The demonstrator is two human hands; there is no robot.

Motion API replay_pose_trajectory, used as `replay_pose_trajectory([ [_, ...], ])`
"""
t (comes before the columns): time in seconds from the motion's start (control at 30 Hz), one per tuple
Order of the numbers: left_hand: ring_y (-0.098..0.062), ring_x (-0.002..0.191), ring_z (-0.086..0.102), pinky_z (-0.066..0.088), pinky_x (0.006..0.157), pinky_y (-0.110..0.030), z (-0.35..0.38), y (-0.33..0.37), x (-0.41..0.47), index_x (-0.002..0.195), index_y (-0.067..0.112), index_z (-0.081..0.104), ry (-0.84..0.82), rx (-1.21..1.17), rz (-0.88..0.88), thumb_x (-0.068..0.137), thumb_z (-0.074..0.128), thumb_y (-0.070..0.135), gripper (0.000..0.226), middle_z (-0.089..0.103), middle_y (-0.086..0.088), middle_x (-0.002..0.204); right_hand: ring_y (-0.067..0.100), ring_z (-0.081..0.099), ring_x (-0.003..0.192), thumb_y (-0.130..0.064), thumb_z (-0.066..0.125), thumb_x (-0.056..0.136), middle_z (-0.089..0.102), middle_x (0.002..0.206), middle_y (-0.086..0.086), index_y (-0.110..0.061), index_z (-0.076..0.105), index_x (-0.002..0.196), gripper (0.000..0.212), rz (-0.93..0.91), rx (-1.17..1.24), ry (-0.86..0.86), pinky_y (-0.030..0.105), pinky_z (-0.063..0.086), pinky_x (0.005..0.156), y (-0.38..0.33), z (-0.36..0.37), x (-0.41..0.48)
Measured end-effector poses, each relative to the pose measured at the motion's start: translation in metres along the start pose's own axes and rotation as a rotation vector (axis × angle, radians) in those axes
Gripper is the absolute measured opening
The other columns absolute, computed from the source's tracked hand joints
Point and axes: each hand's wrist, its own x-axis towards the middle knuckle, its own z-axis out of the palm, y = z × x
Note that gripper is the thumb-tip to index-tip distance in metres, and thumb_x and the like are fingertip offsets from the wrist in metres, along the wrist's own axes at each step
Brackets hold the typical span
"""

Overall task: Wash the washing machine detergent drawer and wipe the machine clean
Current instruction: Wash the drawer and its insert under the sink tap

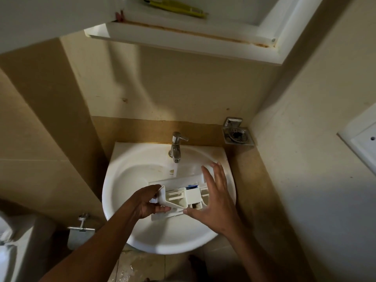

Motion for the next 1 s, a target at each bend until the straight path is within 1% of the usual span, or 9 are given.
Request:
replay_pose_trajectory([
  [0.07,-0.037,0.077,0.065,0.060,0.056,-0.049,-0.006,0.001,-0.004,0.087,-0.001,0.060,0.009,-0.016,-0.004,0.097,0.050,-0.002,0.014,0.064,-0.019,0.087,0.013,-0.009,0.152,-0.074,0.070,0.065,0.000,0.165,-0.005,-0.028,0.021,0.156,0.113,0.026,0.032,0.154,0.031,0.016,0.116,0.002,0.010,-0.004],
  [0.13,-0.038,0.078,0.063,0.058,0.056,-0.050,-0.011,0.003,-0.010,0.085,-0.001,0.058,0.025,-0.060,0.002,0.096,0.049,-0.005,0.014,0.060,-0.019,0.089,0.017,0.002,0.153,-0.073,0.070,0.068,0.003,0.165,-0.006,-0.031,0.018,0.156,0.111,0.231,0.245,0.240,0.036,0.023,0.115,0.001,0.015,-0.002],
  [0.23,-0.037,0.083,0.058,0.056,0.056,-0.051,-0.013,0.002,-0.014,0.085,0.001,0.054,0.020,-0.114,-0.006,0.097,0.048,-0.010,0.017,0.051,-0.017,0.094,0.025,0.034,0.144,-0.065,0.079,0.065,0.023,0.162,-0.001,-0.034,0.008,0.156,0.120,0.633,0.729,0.038,0.035,0.038,0.107,-0.001,0.021,0.015],
  [0.37,-0.032,0.085,0.059,0.060,0.064,-0.042,-0.012,-0.006,-0.019,0.102,-0.002,0.058,-0.023,-0.037,0.011,0.097,0.047,-0.012,0.016,0.055,-0.017,0.094,0.021,0.063,0.110,-0.068,0.087,0.046,0.055,0.135,0.001,-0.039,0.030,0.141,0.116,0.723,0.955,-0.028,0.045,0.062,0.073,-0.009,0.026,0.037],
  [0.57,-0.040,0.083,0.073,0.064,0.064,-0.045,-0.003,-0.028,-0.003,0.119,-0.002,0.065,-0.163,-0.116,-0.090,0.100,0.047,-0.001,0.026,0.071,-0.028,0.109,0.018,0.064,0.095,-0.059,0.089,0.046,0.060,0.105,-0.005,-0.030,0.036,0.117,0.093,0.647,0.630,0.150,0.046,0.060,0.078,-0.029,0.010,0.065],
  [0.7,-0.037,0.079,0.068,0.064,0.064,-0.045,0.009,-0.040,0.003,0.121,-0.007,0.062,-0.204,-0.023,-0.099,0.100,0.039,0.001,0.032,0.067,-0.031,0.105,0.027,0.058,0.112,-0.055,0.090,0.053,0.056,0.120,0.003,-0.018,0.037,0.129,0.100,0.557,0.409,0.071,0.040,0.053,0.090,-0.040,-0.002,0.081],
  [0.77,-0.037,0.080,0.068,0.064,0.068,-0.045,0.015,-0.045,-0.001,0.116,-0.007,0.064,-0.227,0.055,-0.119,0.102,0.039,0.008,0.032,0.070,-0.028,0.095,0.027,0.057,0.113,-0.049,0.088,0.057,0.055,0.127,0.006,-0.017,0.038,0.136,0.100,0.503,0.300,-0.012,0.033,0.051,0.084,-0.042,-0.007,0.093],
  [0.9,-0.036,0.083,0.070,0.062,0.080,-0.045,0.022,-0.048,-0.007,0.102,-0.004,0.067,-0.260,0.258,-0.166,0.101,0.052,0.031,0.038,0.069,-0.021,0.084,0.019,0.063,0.091,-0.042,0.080,0.054,0.063,0.111,0.001,-0.023,0.042,0.137,0.093,0.405,0.154,-0.195,0.034,0.059,0.069,-0.050,-0.020,0.111],
  [1.0,-0.032,0.076,0.066,0.061,0.079,-0.043,0.024,-0.044,-0.003,0.106,-0.004,0.063,-0.202,0.292,-0.115,0.098,0.051,0.018,0.026,0.066,-0.020,0.091,0.015,0.063,0.082,-0.032,0.080,0.060,0.062,0.107,0.000,-0.029,0.028,0.150,0.104,0.289,0.049,-0.281,0.024,0.049,0.055,-0.060,-0.029,0.116],
])
